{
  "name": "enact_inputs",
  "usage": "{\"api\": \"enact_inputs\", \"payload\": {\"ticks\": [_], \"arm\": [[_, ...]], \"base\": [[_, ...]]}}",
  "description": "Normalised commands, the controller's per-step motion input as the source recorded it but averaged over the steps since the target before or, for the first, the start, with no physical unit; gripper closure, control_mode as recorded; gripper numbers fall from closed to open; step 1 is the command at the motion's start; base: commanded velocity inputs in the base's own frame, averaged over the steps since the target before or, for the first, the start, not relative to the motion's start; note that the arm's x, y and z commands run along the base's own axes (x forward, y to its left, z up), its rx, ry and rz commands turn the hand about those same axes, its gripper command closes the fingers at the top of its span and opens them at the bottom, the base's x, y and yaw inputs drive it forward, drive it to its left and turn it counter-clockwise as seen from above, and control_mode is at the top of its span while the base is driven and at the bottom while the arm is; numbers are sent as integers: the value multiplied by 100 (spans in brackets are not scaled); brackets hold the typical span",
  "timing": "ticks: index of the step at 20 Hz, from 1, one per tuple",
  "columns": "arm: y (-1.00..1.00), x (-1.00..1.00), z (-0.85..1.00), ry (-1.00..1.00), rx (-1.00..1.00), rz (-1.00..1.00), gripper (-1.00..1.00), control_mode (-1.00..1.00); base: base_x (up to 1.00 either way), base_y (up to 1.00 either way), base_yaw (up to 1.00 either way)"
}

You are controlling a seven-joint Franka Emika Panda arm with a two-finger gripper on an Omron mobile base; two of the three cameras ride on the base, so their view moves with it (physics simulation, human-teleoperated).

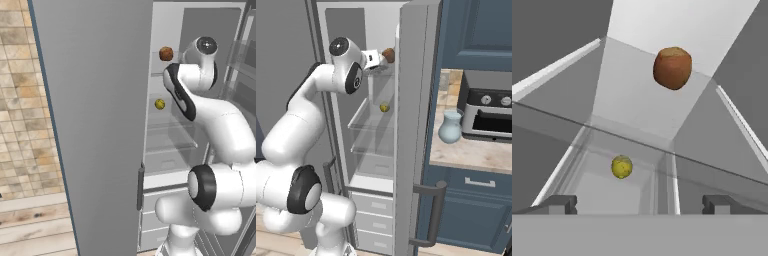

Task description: Move the lemon and bread from the second highest shelf to the top shelf to make space. Then, place the pitcher from the counter on the cleared second highest shelf.

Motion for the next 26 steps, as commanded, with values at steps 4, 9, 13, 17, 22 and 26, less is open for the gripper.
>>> {"api": "enact_inputs", "payload": {"ticks": [4,9,13,17,22,26], "arm": [[6,-93,-72,0,-2,0,-100,-100],[0,-85,-67,0,0,0,-100,-100],[0,-50,-63,0,3,0,-100,-100],[0,-3,-22,2,8,0,-100,-100],[0,2,-3,9,12,0,-100,-100],[0,14,0,6,13,0,-100,-100]], "base": [[0,0,0],[0,0,0],[0,0,0],[0,0,0],[0,0,0],[0,0,0]]}}
